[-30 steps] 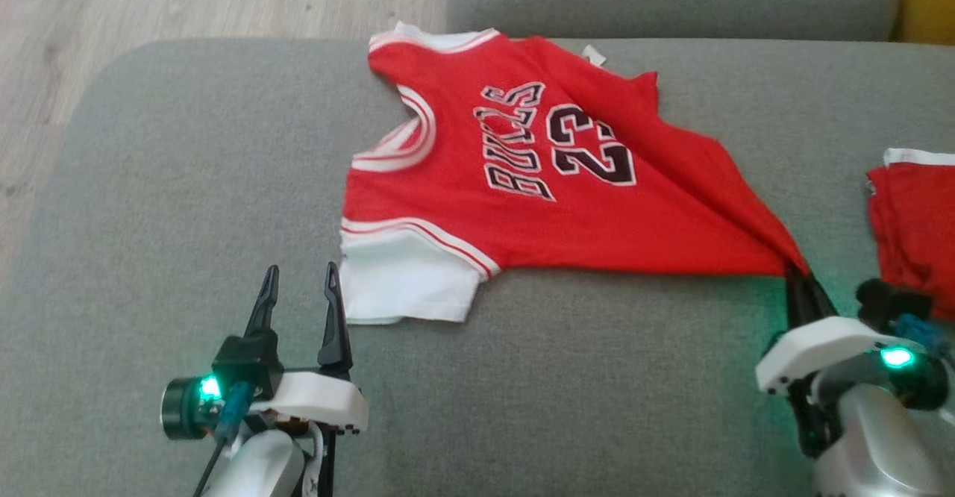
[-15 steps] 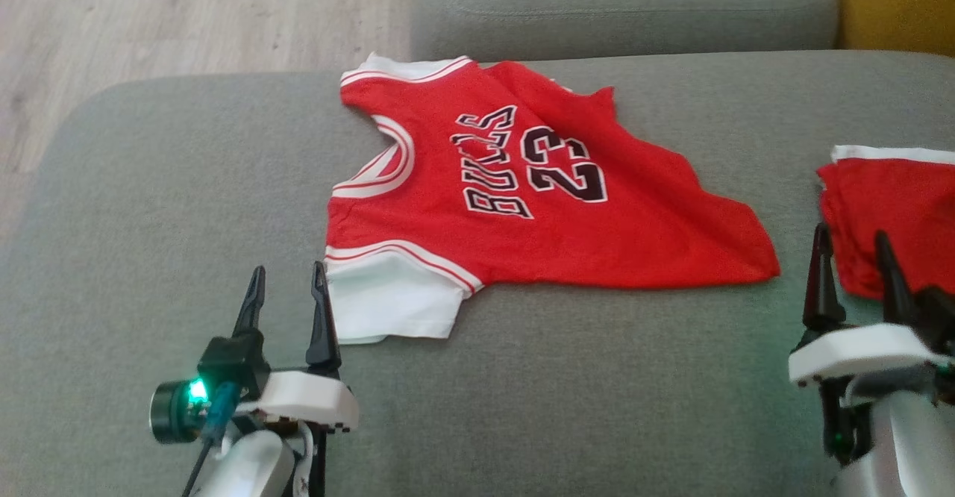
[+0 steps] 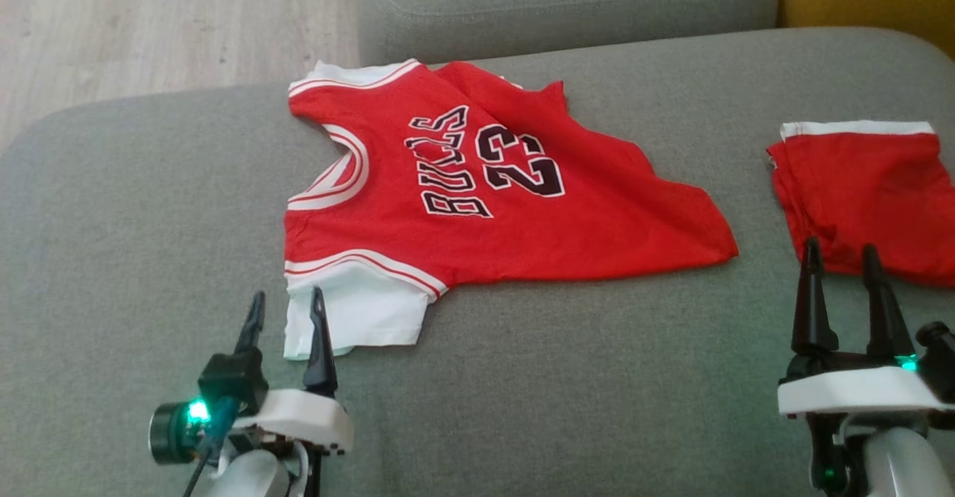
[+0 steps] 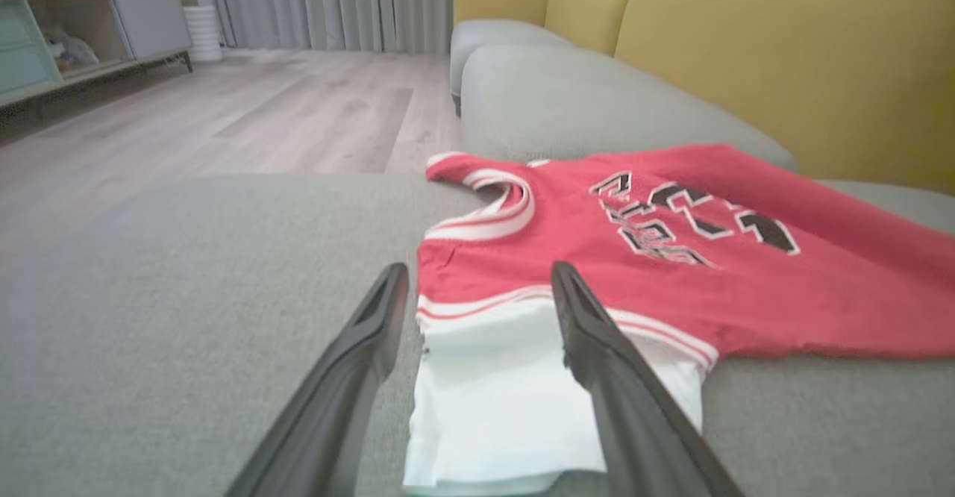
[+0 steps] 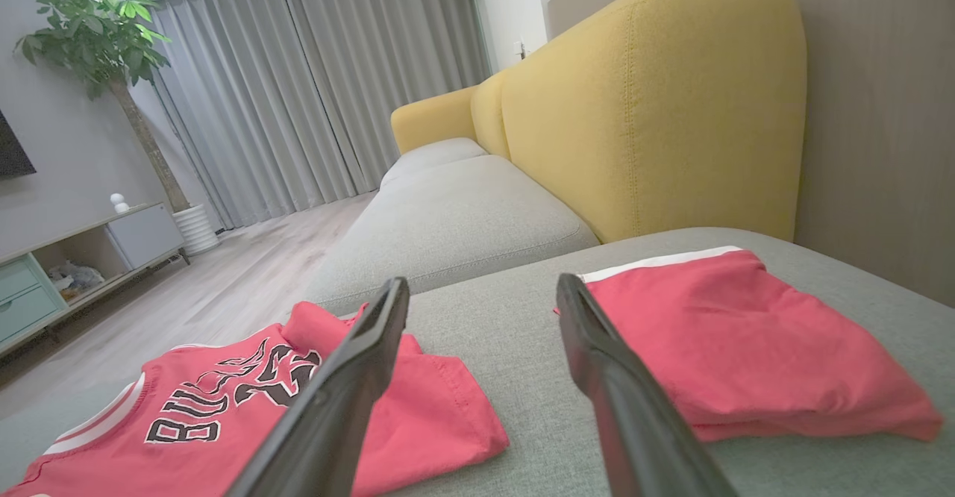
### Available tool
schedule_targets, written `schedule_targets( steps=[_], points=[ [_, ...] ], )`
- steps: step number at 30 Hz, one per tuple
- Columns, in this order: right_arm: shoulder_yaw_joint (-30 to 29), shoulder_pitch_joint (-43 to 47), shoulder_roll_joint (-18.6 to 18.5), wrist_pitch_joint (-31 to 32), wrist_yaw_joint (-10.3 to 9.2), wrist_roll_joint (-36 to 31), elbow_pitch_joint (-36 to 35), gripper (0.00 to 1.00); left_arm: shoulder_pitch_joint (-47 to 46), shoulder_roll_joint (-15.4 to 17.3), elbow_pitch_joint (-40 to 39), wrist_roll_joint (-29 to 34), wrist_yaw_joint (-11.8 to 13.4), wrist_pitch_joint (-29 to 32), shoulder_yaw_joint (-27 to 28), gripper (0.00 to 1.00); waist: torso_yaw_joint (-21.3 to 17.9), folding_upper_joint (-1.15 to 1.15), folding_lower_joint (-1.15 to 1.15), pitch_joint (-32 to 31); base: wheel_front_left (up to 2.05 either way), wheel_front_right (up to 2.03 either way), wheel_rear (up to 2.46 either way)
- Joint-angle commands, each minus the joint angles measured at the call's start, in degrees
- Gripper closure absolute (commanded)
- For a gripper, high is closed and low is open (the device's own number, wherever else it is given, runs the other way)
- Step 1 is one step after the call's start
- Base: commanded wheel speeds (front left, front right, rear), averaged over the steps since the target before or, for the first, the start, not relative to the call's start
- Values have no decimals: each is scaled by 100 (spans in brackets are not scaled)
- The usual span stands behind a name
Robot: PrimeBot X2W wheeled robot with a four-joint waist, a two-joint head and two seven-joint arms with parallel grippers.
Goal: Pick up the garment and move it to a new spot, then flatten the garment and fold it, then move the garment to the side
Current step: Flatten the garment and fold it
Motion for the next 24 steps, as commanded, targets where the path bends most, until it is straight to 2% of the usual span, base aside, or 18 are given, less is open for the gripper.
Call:
schedule_targets(
  steps=[1,14,24],
  points=[
    [164,-183,-33,-61,-4,43,-247,0,-330,127,10,47,-60,138,134,0,-49,0,0,64,0,0,0],
    [323,-241,-33,-62,-4,164,-340,0,-797,283,1214,34,76,1027,44,0,-219,0,0,372,0,0,0],
    [309,-279,-33,-62,-4,242,-305,0,-900,222,1686,-75,-139,1551,-157,0,-279,0,0,445,0,0,0]
  ],
)
